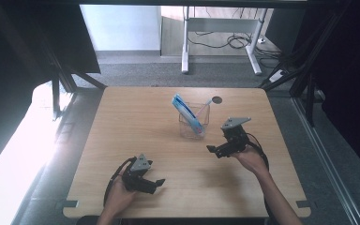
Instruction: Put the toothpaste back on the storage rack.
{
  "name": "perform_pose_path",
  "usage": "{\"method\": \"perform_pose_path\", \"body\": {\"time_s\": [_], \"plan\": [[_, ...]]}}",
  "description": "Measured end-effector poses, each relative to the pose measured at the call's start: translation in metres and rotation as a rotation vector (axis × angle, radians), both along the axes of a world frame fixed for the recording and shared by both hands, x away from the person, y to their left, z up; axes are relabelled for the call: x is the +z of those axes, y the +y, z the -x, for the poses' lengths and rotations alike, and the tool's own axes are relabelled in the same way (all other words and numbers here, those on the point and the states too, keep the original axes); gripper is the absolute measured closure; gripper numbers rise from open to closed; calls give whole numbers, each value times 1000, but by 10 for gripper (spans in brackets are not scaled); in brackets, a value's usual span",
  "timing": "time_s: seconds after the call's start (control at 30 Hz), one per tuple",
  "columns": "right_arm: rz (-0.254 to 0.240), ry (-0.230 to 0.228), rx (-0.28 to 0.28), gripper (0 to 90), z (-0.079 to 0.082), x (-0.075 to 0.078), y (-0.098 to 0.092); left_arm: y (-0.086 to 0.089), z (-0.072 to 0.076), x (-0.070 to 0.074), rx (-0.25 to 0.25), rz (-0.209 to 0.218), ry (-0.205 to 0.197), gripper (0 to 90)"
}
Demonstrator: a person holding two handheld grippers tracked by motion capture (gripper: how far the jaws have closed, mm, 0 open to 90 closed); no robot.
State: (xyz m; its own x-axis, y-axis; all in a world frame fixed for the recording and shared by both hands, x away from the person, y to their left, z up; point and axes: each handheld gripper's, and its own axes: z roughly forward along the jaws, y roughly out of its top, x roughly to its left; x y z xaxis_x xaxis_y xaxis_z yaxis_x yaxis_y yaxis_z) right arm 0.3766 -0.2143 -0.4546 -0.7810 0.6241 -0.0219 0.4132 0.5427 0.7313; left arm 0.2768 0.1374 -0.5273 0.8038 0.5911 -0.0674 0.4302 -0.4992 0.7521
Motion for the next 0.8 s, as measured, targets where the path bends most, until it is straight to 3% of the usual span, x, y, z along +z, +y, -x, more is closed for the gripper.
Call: {"method": "perform_pose_path", "body": {"time_s": [0.4, 0.8], "plan": [[-11, -4, -20, 3, 31, -12, -21, -1, 1, 0, 1, 0, 0, 131], [-4, 11, -57, 0, 61, -35, -45, -2, 1, -1, 2, 2, 4, 131]]}}
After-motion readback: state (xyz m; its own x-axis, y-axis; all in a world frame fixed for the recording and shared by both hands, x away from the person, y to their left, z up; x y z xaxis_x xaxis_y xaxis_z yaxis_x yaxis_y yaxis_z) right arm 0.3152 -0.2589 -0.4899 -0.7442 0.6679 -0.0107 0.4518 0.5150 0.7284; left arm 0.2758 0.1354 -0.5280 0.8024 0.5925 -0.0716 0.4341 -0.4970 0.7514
